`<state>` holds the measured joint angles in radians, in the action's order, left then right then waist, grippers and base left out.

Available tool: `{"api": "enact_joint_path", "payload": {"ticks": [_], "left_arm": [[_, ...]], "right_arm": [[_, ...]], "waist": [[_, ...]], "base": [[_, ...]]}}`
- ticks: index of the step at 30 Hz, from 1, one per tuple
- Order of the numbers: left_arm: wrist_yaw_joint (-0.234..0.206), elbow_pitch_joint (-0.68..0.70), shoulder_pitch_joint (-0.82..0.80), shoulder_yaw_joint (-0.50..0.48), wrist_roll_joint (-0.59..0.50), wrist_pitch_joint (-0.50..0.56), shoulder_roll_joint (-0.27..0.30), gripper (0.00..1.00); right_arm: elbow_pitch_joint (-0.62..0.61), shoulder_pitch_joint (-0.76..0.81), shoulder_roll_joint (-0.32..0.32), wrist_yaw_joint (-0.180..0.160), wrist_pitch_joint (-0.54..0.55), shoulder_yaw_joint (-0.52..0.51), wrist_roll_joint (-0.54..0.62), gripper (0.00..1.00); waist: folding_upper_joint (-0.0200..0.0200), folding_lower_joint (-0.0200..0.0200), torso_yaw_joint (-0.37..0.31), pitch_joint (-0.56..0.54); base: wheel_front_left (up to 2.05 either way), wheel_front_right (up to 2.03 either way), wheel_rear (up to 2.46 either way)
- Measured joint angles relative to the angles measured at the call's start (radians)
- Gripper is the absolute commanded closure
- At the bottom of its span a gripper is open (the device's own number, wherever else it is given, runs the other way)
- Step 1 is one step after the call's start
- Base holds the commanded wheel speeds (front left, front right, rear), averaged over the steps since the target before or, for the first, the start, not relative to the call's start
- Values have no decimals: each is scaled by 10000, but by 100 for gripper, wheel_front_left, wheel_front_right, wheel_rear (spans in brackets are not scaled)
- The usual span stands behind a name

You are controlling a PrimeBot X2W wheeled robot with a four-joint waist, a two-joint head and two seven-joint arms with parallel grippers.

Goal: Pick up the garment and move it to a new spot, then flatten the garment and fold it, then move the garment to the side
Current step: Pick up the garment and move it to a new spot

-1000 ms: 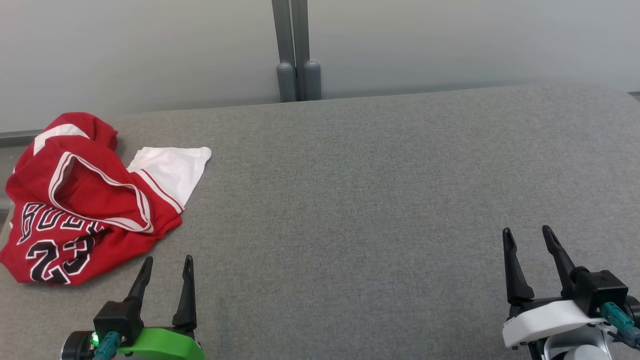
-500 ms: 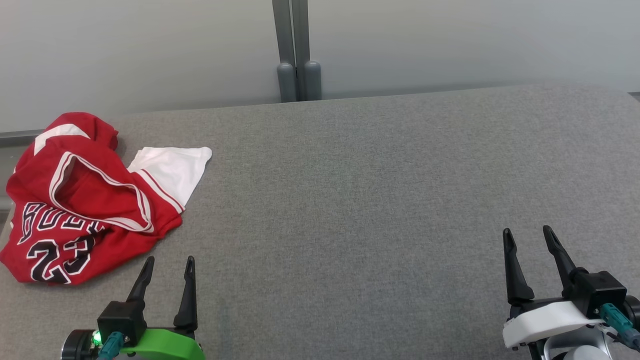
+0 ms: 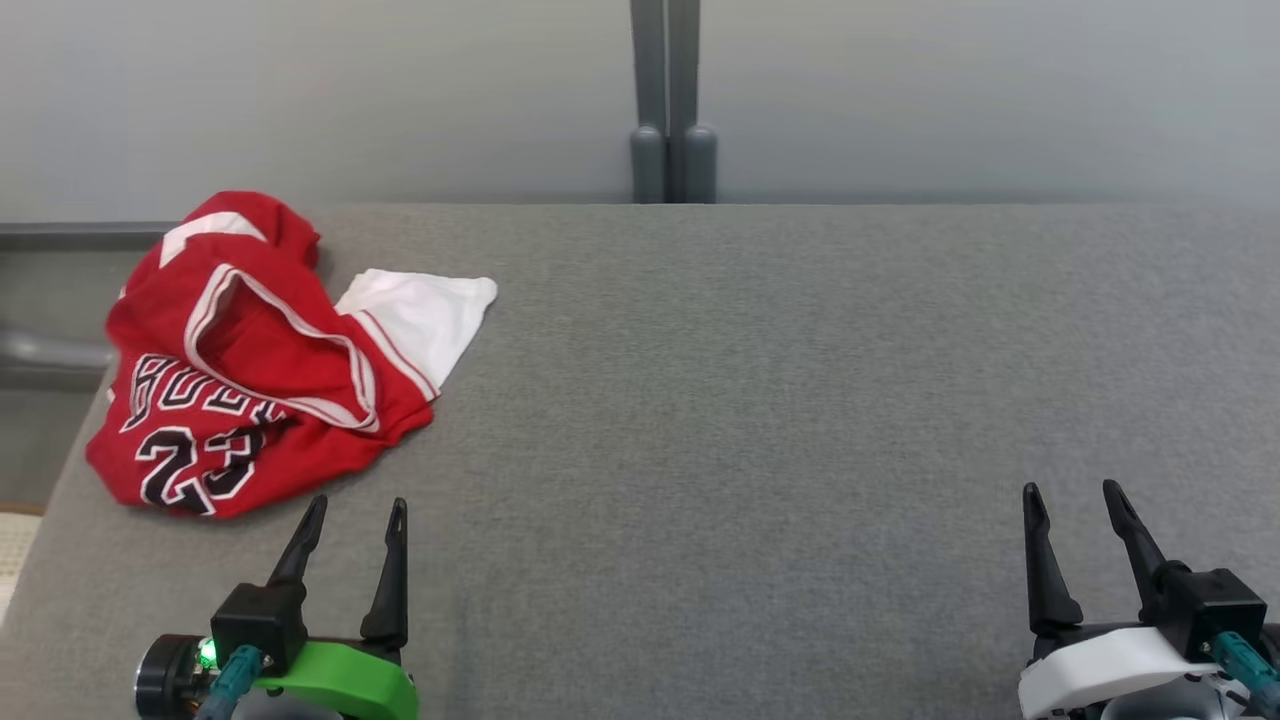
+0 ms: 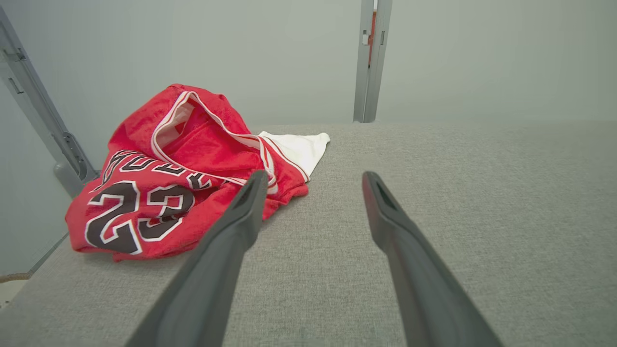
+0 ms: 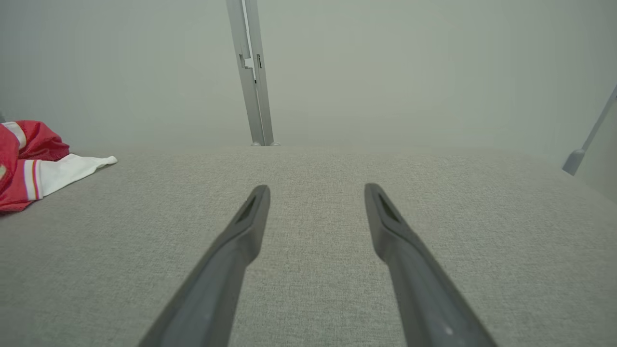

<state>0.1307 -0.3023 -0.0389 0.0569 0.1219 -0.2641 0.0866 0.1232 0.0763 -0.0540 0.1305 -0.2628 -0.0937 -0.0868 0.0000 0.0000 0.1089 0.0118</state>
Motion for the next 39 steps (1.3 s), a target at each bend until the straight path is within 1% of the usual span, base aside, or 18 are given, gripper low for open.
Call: {"api": "enact_joint_path", "payload": {"ticks": [4, 10, 15, 18, 21, 23, 25, 28, 29, 31, 33, 34, 37, 39], "left_arm": [[0, 6, -16, -148, 4, -2, 52, 0], [0, 73, 352, -593, 61, -2, 142, 0], [0, 199, 430, -644, 82, -2, 173, 0], [0, 134, 221, -351, 274, -2, 230, 0], [0, -334, -462, 564, 834, -4, 428, 0], [6, -951, -1211, 1331, 1283, -2, 780, 0], [6, -1528, -2186, 1996, 1636, 347, 1237, 0], [6, -2265, -3845, 3103, 2502, 1233, 1824, 0], [10, -2516, -4365, 3519, 3005, 1730, 2010, 0], [10, -2792, -5163, 4420, 3616, 2581, 2545, 0], [10, -3045, -6003, 5058, 4433, 3367, 3170, 0], [10, -3145, -6416, 5398, 4604, 3653, 3536, 0], [8, -3325, -7237, 6084, 5340, 4144, 4217, 0], [10, -3438, -7488, 6548, 5866, 4435, 4481, 0]], "right_arm": [[10, -1, 0, 0, 0, 215, 13, 0], [109, -310, 12, 0, 0, 817, 29, 0], [186, -419, -4, 0, 0, 1068, 35, 0], [198, -542, -29, 0, 0, 1206, 38, 0], [203, -794, -232, 0, 0, 1344, 8, 0], [205, -1087, -430, 0, 0, 1467, 8, 0], [203, -1427, -589, 0, 0, 1616, 8, 0], [186, -2033, -742, 0, 0, 1802, 10, 0], [199, -2255, -784, 0, 0, 1891, 12, 0], [230, -2600, -809, 0, 0, 2128, 13, 0], [280, -2988, -823, 0, 0, 2414, 10, 0], [295, -3169, -825, 0, 0, 2499, 0, 0], [341, -3545, -796, 0, 0, 2673, -90, 0], [368, -3686, -746, 2, 0, 2746, -117, 0]], "waist": [[0, 0, 758, -35], [0, 0, 2055, -77], [0, 0, 2800, -66], [0, 0, 2967, 75], [0, 0, 2992, 279], [0, 0, 2973, 478], [0, 0, 2929, 701], [0, 0, 2809, 1120], [0, 0, 2744, 1290], [0, 0, 2596, 1601], [0, 0, 2380, 1977], [0, 1, 2247, 2175], [0, 1, 1798, 2696], [0, 1, 1462, 2977]], "base": [[0, 0, 0], [0, 0, 0], [0, 0, 0], [0, 0, 0], [0, 0, 0], [0, 0, 0], [0, 0, 0], [0, 0, 0], [0, 0, 0], [0, 0, 0], [0, 0, 0], [0, 0, 0], [0, 0, 0], [0, 0, 0]]}}
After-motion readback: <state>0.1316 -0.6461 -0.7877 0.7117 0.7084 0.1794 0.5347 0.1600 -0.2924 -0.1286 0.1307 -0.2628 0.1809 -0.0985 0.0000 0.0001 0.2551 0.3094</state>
